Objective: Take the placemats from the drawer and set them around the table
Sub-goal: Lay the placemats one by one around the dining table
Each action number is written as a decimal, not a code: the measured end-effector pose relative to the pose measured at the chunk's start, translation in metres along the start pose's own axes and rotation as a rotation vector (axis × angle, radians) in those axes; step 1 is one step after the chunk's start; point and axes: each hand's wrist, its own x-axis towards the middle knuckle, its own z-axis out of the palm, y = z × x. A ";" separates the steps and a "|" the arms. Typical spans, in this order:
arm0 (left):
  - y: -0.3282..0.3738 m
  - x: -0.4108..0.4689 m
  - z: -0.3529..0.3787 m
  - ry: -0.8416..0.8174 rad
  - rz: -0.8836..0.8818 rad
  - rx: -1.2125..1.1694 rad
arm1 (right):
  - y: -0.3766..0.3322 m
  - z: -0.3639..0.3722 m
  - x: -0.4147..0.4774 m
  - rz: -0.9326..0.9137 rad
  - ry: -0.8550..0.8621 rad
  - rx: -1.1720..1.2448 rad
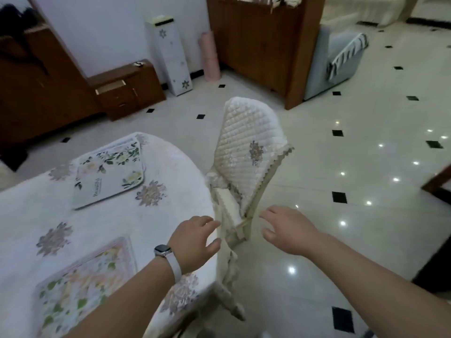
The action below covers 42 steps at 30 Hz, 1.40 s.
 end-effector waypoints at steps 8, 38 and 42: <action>0.045 0.115 0.011 0.062 0.121 -0.033 | 0.087 -0.027 -0.009 0.171 0.028 0.030; 0.211 0.646 0.005 0.105 0.410 -0.117 | 0.505 -0.210 0.165 0.488 0.161 0.077; 0.235 0.706 0.005 0.113 0.344 -0.080 | 0.578 -0.232 0.204 0.420 0.148 0.109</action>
